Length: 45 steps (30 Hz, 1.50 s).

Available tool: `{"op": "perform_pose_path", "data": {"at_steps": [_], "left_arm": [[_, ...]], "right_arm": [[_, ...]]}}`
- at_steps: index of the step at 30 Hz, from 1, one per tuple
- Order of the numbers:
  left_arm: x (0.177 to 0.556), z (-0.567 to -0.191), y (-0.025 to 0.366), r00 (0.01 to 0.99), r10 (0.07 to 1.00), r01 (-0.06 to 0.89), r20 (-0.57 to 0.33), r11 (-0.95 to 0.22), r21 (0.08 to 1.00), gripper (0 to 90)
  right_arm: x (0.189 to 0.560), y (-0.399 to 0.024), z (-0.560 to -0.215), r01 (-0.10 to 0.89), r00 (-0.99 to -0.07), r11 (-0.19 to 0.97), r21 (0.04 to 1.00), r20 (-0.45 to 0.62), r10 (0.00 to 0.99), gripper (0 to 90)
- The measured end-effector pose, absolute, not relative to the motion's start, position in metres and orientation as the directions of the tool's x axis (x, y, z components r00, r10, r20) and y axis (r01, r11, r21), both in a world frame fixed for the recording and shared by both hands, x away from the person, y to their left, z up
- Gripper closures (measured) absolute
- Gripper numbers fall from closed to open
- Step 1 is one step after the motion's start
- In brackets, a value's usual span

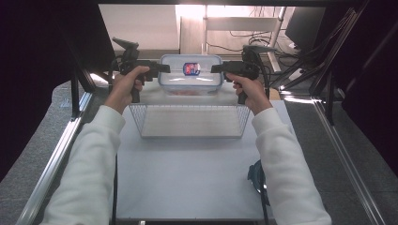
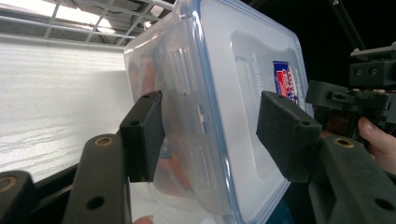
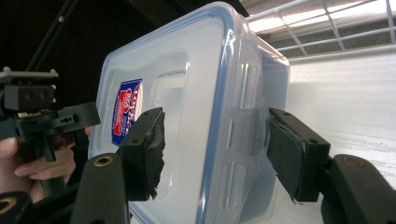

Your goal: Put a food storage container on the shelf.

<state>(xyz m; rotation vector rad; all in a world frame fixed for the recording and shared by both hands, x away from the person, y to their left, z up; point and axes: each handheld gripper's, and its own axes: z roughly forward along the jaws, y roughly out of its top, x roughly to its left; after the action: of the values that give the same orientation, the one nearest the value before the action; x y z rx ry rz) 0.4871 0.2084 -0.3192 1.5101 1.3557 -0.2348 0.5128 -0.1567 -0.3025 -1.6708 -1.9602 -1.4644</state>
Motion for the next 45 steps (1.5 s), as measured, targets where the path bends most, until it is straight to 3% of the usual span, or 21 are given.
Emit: {"op": "perform_pose_path", "data": {"at_steps": [9, 16, 17, 18, 19, 21, 22, 23, 24, 31, 33, 36, 45], "left_arm": [[0.496, -0.329, 0.21, 0.296, 0.585, 0.832, -0.755, 0.231, 0.505, 38.9], [0.495, -0.331, 0.21, 0.313, 0.585, 0.819, -0.748, 0.232, 0.525, 37.2], [0.492, -0.329, 0.207, 0.324, 0.617, 0.801, -0.717, 0.224, 0.555, 34.4], [0.492, -0.329, 0.207, 0.324, 0.617, 0.801, -0.717, 0.224, 0.555, 31.2], [0.489, -0.327, 0.205, 0.326, 0.646, 0.784, -0.691, 0.223, 0.579, 28.2], [0.48, -0.319, 0.203, 0.34, 0.695, 0.737, -0.634, 0.221, 0.638, 25.5], [0.471, -0.311, 0.202, 0.355, 0.74, 0.687, -0.572, 0.209, 0.696, 21.0], [0.471, -0.311, 0.202, 0.355, 0.74, 0.687, -0.572, 0.209, 0.696, 19.8], [0.462, -0.304, 0.205, 0.37, 0.752, 0.654, -0.545, 0.206, 0.728, 18.8], [0.426, -0.294, 0.205, 0.451, 0.765, 0.572, -0.46, 0.148, 0.807, 17.8], [0.41, -0.297, 0.203, 0.485, 0.764, 0.552, -0.425, 0.108, 0.827, 18.0], [0.371, -0.314, 0.197, 0.548, 0.763, 0.513, -0.344, 0.019, 0.858, 18.9], [0.308, -0.358, 0.186, 0.593, 0.762, 0.513, -0.263, -0.106, 0.852, 19.1]], "right_arm": [[0.522, -0.157, -0.31, 0.862, -0.256, -0.187, 0.472, 0.723, 0.642, 38.5], [0.52, -0.157, -0.312, 0.856, -0.24, -0.216, 0.47, 0.731, 0.639, 38.9], [0.518, -0.155, -0.313, 0.843, -0.248, -0.223, 0.489, 0.722, 0.646, 32.9], [0.518, -0.155, -0.313, 0.843, -0.248, -0.223, 0.489, 0.722, 0.646, 32.9], [0.515, -0.153, -0.312, 0.836, -0.241, -0.247, 0.49, 0.732, 0.637, 23.3], [0.512, -0.152, -0.31, 0.831, -0.233, -0.262, 0.492, 0.733, 0.639, 20.0], [0.504, -0.152, -0.304, 0.799, -0.249, -0.265, 0.541, 0.697, 0.672, 17.2], [0.504, -0.152, -0.304, 0.799, -0.249, -0.265, 0.541, 0.697, 0.672, 17.2], [0.495, -0.152, -0.297, 0.76, -0.287, -0.246, 0.601, 0.651, 0.703, 15.1], [0.457, -0.161, -0.283, 0.69, -0.419, -0.187, 0.7, 0.597, 0.684, 12.7], [0.437, -0.169, -0.282, 0.646, -0.498, -0.111, 0.755, 0.527, 0.689, 13.4], [0.416, -0.18, -0.286, 0.611, -0.557, -0.033, 0.791, 0.459, 0.692, 15.1], [0.347, -0.217, -0.315, 0.549, -0.635, 0.103, 0.829, 0.334, 0.696, 16.7]]}}
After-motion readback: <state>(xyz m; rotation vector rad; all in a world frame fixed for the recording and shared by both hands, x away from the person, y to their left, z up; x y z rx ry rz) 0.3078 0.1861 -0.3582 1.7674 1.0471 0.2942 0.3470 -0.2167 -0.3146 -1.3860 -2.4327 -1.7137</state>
